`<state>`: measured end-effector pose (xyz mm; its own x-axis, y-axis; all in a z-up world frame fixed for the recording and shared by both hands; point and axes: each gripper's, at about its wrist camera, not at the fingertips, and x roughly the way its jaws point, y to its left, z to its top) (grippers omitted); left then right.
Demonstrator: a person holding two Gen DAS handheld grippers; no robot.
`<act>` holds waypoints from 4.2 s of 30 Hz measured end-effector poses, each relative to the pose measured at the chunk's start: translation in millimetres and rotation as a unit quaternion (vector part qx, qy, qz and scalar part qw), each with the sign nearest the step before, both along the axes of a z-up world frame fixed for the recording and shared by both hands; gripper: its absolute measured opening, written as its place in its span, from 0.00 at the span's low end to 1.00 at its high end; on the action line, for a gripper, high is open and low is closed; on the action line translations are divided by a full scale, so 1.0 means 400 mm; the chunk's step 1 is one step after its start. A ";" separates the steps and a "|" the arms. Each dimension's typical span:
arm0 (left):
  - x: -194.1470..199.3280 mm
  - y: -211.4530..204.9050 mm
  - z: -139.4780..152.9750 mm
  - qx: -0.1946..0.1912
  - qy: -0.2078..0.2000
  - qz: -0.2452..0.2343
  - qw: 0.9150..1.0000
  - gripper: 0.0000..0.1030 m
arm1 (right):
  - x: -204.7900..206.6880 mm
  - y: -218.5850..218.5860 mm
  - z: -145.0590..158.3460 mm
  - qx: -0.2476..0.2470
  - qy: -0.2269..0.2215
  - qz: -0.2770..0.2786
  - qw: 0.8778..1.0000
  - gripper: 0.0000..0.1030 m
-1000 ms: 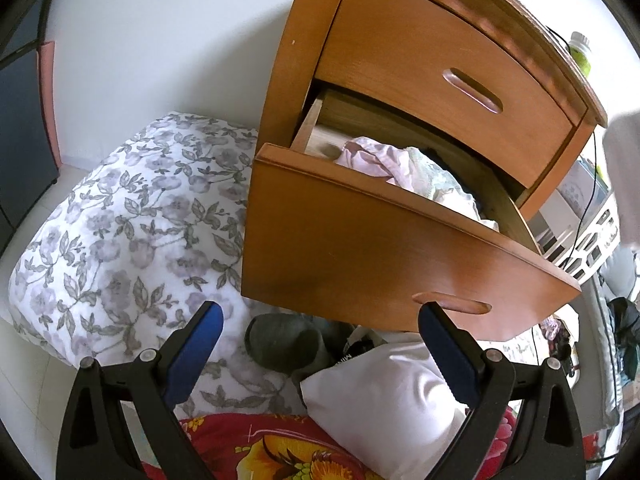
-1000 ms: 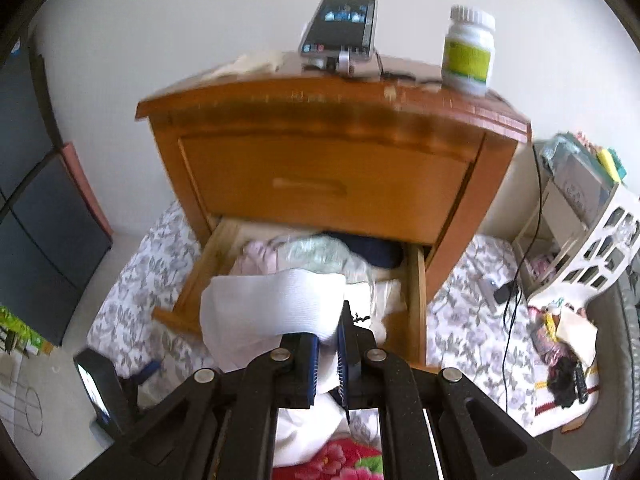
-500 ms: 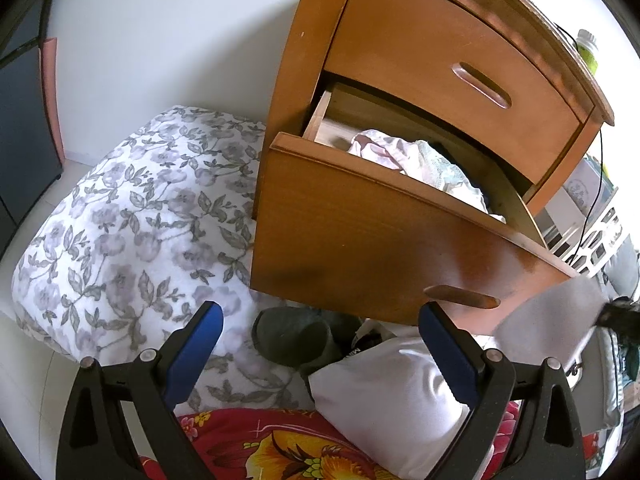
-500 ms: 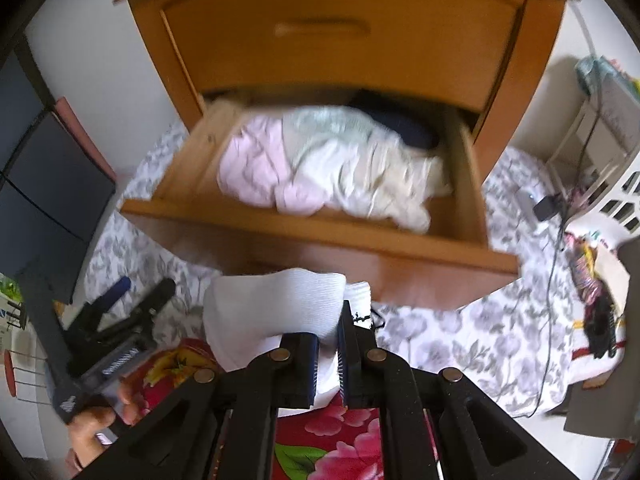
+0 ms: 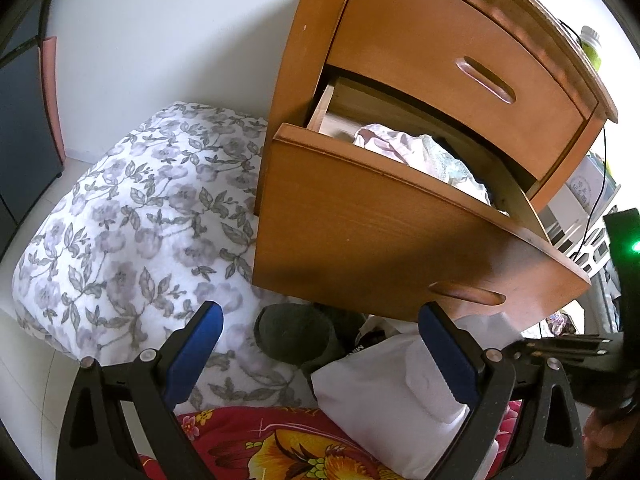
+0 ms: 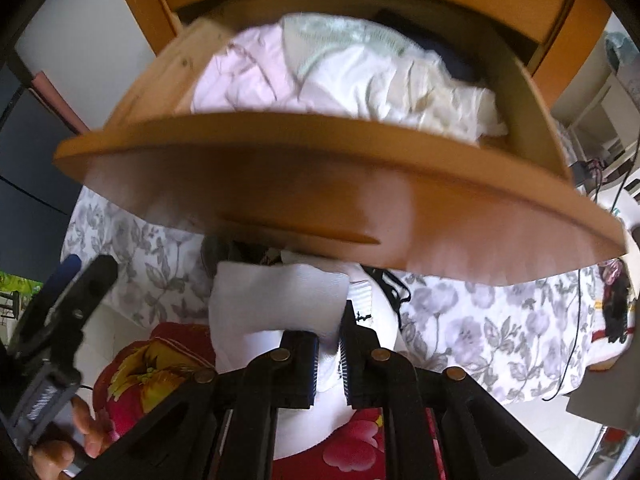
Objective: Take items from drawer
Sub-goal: 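Lower the white cloth onto the bed and open the right gripper, then withdraw the right gripper and reach the left gripper into the drawer, then close the left gripper on the cream cloth in the drawer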
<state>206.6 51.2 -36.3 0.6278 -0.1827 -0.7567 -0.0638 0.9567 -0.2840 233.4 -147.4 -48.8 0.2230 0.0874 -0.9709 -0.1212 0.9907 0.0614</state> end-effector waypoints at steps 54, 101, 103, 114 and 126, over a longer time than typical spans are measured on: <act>-0.058 -0.062 0.032 0.093 -0.020 0.005 0.995 0.96 | -0.158 -0.074 0.045 0.025 -0.158 -0.043 0.986 1.00; 0.286 -0.243 0.305 0.113 0.030 -0.104 0.988 0.96 | -0.165 -0.183 0.052 0.086 -0.195 -0.094 0.972 1.00; 0.312 -0.263 0.301 0.119 0.042 -0.112 0.986 0.96 | -0.165 -0.187 0.051 0.090 -0.196 -0.097 0.972 1.00; 0.443 -0.385 0.155 0.159 0.138 -0.149 0.966 0.94 | -0.155 -0.194 0.032 0.111 -0.185 -0.096 0.972 1.00; 0.517 -0.436 0.024 0.113 0.223 -0.163 0.954 0.57 | -0.147 -0.196 0.015 0.124 -0.173 -0.096 0.972 1.00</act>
